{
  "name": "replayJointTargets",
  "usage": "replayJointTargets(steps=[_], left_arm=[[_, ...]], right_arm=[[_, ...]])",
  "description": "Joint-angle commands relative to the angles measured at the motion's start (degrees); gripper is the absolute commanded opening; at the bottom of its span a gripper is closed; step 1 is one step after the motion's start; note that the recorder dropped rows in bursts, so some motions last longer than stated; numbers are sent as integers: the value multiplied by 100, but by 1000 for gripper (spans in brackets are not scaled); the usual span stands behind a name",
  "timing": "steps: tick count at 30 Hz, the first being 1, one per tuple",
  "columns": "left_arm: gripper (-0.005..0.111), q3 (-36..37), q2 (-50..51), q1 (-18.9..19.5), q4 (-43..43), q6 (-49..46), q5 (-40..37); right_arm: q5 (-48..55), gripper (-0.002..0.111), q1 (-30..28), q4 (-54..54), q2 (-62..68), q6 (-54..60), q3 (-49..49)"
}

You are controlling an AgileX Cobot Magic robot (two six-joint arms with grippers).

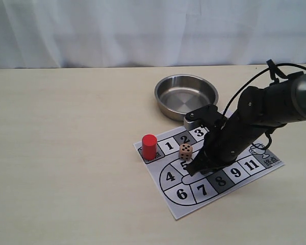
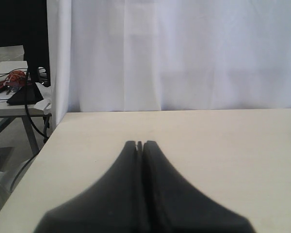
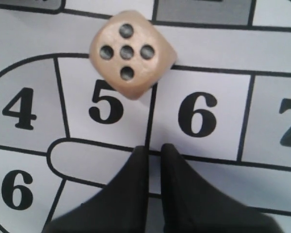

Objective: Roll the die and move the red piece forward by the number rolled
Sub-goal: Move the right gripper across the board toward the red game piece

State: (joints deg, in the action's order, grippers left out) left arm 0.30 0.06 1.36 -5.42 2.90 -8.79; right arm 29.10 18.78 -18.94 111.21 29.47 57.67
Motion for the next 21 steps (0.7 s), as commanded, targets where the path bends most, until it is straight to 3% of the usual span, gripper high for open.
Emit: replayJointTargets(steps=[1,16,21], left_arm=[[0,-30,-6,-1,7,12,63],[0,-30,-6,-1,7,12,63],[0,-30,-6,-1,7,12,63]], right_arm=[[-43,9,4,-4,-4,34,26],[110,9,4,100,-374,136,26],[109,16,4,33,-824,136,58]])
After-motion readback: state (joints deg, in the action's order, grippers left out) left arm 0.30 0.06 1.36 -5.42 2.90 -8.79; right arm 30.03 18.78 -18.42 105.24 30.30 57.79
